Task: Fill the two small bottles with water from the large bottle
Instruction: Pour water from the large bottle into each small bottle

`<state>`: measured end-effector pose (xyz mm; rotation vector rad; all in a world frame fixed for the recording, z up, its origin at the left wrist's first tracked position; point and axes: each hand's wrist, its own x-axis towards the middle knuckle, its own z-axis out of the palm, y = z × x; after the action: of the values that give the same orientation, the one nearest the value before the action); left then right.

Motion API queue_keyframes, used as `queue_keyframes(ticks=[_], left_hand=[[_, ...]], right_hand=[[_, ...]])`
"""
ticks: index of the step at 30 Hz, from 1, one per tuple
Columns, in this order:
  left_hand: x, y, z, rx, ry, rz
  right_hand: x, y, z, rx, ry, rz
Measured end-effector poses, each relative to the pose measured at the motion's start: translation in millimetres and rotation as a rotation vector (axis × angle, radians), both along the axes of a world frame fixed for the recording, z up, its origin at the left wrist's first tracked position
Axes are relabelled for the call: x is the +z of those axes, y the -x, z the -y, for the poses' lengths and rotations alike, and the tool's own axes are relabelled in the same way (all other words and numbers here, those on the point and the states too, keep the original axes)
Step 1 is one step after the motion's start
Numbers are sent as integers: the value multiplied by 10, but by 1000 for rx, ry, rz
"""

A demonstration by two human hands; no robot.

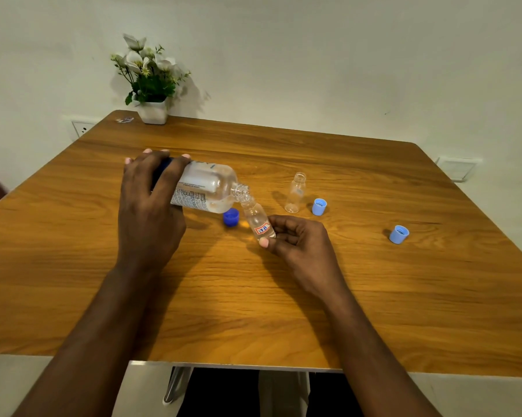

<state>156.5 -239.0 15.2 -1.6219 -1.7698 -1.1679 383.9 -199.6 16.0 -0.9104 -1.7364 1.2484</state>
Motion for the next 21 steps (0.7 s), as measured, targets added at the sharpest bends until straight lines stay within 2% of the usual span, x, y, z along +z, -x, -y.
queue_keyframes(ticks=[21], left_hand=[[-1, 4, -1, -5, 5, 9]], right_hand=[[-1, 0, -2, -3, 8, 2]])
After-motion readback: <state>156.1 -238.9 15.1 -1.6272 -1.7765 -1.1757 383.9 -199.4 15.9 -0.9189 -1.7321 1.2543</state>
